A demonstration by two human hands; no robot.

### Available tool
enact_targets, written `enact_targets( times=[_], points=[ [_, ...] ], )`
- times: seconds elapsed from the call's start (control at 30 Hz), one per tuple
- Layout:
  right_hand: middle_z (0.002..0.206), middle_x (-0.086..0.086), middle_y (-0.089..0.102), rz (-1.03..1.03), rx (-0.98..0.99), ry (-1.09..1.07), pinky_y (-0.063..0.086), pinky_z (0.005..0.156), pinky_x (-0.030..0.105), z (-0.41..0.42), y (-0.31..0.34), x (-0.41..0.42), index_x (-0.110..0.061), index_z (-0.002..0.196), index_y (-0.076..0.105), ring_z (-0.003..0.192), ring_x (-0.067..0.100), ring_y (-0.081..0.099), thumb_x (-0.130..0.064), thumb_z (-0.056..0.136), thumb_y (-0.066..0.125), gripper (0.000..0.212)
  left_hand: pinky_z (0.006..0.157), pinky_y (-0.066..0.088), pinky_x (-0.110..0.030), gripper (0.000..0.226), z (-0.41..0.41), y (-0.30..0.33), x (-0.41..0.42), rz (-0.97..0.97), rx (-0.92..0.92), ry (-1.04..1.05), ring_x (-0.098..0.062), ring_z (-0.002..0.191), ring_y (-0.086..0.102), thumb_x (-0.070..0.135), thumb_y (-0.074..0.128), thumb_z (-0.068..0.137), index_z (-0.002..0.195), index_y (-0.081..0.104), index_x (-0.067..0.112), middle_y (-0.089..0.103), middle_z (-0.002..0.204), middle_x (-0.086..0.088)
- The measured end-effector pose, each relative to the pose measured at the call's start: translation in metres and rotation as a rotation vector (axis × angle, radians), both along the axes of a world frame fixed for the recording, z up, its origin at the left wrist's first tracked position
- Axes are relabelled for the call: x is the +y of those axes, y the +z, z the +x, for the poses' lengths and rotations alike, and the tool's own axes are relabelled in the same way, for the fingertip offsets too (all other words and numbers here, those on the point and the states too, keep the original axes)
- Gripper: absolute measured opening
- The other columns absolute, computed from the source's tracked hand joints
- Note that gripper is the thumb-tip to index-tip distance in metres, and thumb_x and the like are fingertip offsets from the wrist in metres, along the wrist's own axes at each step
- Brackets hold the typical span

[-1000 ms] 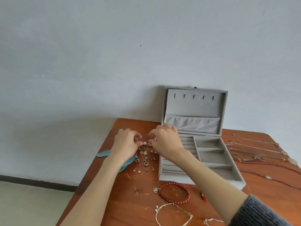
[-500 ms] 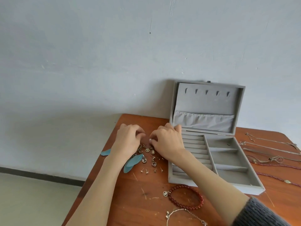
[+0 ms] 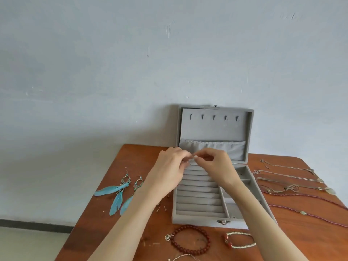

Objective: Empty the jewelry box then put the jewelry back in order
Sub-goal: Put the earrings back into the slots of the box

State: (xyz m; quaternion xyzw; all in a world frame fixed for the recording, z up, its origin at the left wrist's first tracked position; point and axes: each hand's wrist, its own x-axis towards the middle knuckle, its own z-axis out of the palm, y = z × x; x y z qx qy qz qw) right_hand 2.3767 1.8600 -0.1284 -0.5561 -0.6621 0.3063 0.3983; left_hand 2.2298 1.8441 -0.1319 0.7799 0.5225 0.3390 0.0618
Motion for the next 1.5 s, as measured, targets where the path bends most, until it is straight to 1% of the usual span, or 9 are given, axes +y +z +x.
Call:
enact_targets(
  times=[0.13, 0.27, 0.37, 0.63, 0.83, 0.93, 1.07, 1.27, 1.5],
  points=[
    [0.085, 0.000, 0.069, -0.083, 0.020, 0.025, 0.046, 0.074, 0.017, 0.009, -0.008, 0.010, -0.009, 0.093, 0.072, 0.078, 0.006, 0.061, -0.010, 0.083, 0.063, 0.014, 0.078, 0.019, -0.028, 0.022, 0.007, -0.012, 0.011, 0.063, 0.347, 0.067, -0.013, 0.105, 0.047, 0.011, 0.054, 0.090, 0.108, 0.062, 0.023, 0.062, 0.105, 0.010],
    [0.089, 0.001, 0.071, -0.123, -0.083, 0.068, 0.047, 0.080, 0.019, 0.013, -0.014, 0.018, -0.011, 0.094, 0.073, 0.086, 0.009, 0.063, -0.013, 0.084, 0.064, 0.014, 0.062, 0.015, -0.031, 0.030, 0.003, -0.023, 0.018, 0.057, 0.517, 0.122, -0.014, 0.068, 0.056, 0.010, 0.087, 0.048, 0.063, 0.068, 0.026, 0.062, 0.060, 0.012],
    [0.087, -0.001, 0.069, -0.142, -0.153, 0.126, 0.044, 0.078, 0.018, 0.012, -0.016, 0.020, -0.011, 0.096, 0.073, 0.085, 0.008, 0.060, -0.014, 0.086, 0.061, 0.016, 0.060, 0.016, -0.031, 0.034, 0.007, -0.028, 0.019, 0.083, 0.510, 0.139, -0.015, 0.063, 0.056, 0.011, 0.090, 0.039, 0.057, 0.066, 0.027, 0.060, 0.055, 0.012],
    [0.100, 0.003, 0.070, -0.114, -0.311, 0.133, 0.035, 0.069, 0.012, 0.014, -0.016, 0.022, -0.010, 0.101, 0.072, 0.082, 0.006, 0.051, -0.014, 0.088, 0.059, 0.019, 0.062, 0.018, -0.030, 0.021, 0.014, -0.042, 0.017, 0.188, 0.226, 0.177, -0.020, 0.070, 0.058, 0.009, 0.082, 0.063, 0.078, 0.071, 0.019, 0.069, 0.068, 0.007],
    [0.096, 0.003, 0.071, -0.087, -0.307, 0.128, 0.036, 0.060, 0.011, 0.013, -0.018, 0.022, -0.011, 0.098, 0.073, 0.082, 0.006, 0.053, -0.014, 0.085, 0.062, 0.017, 0.063, 0.017, -0.031, 0.020, 0.019, -0.043, 0.019, 0.169, 0.118, 0.206, -0.016, 0.069, 0.056, 0.012, 0.083, 0.062, 0.074, 0.073, 0.023, 0.067, 0.063, 0.009],
    [0.083, -0.001, 0.068, -0.067, -0.285, 0.094, 0.037, 0.057, 0.002, 0.012, -0.019, 0.022, -0.010, 0.094, 0.073, 0.075, 0.005, 0.053, -0.014, 0.082, 0.066, 0.014, 0.063, 0.015, -0.030, 0.015, 0.020, -0.044, 0.020, 0.184, 0.123, 0.219, -0.010, 0.076, 0.043, 0.015, 0.081, 0.064, 0.073, 0.073, 0.023, 0.067, 0.063, 0.009],
    [0.064, -0.010, 0.053, -0.030, -0.288, 0.040, 0.037, 0.057, 0.004, 0.009, -0.021, 0.022, -0.009, 0.086, 0.069, 0.070, 0.009, 0.051, -0.011, 0.080, 0.067, 0.007, 0.067, 0.010, -0.026, 0.008, 0.018, -0.044, 0.021, 0.123, 0.156, 0.217, -0.019, 0.082, 0.053, 0.018, 0.077, 0.071, 0.075, 0.071, 0.021, 0.068, 0.070, 0.008],
    [0.060, -0.014, 0.050, 0.012, -0.329, 0.038, 0.038, 0.058, 0.011, 0.005, -0.022, 0.019, -0.009, 0.083, 0.071, 0.069, 0.010, 0.050, -0.009, 0.080, 0.066, 0.006, 0.064, 0.010, -0.029, 0.018, 0.018, -0.044, 0.022, 0.143, 0.191, 0.219, -0.021, 0.074, 0.056, 0.014, 0.083, 0.061, 0.065, 0.070, 0.025, 0.065, 0.062, 0.009],
    [0.074, -0.003, 0.058, -0.002, -0.352, 0.034, 0.035, 0.066, 0.018, 0.004, -0.021, 0.017, -0.010, 0.085, 0.071, 0.076, 0.011, 0.051, -0.011, 0.081, 0.065, 0.008, 0.063, 0.009, -0.029, 0.018, 0.017, -0.042, 0.021, 0.177, 0.265, 0.209, -0.020, 0.073, 0.056, 0.017, 0.084, 0.060, 0.066, 0.071, 0.027, 0.065, 0.064, 0.012]
  ],
)
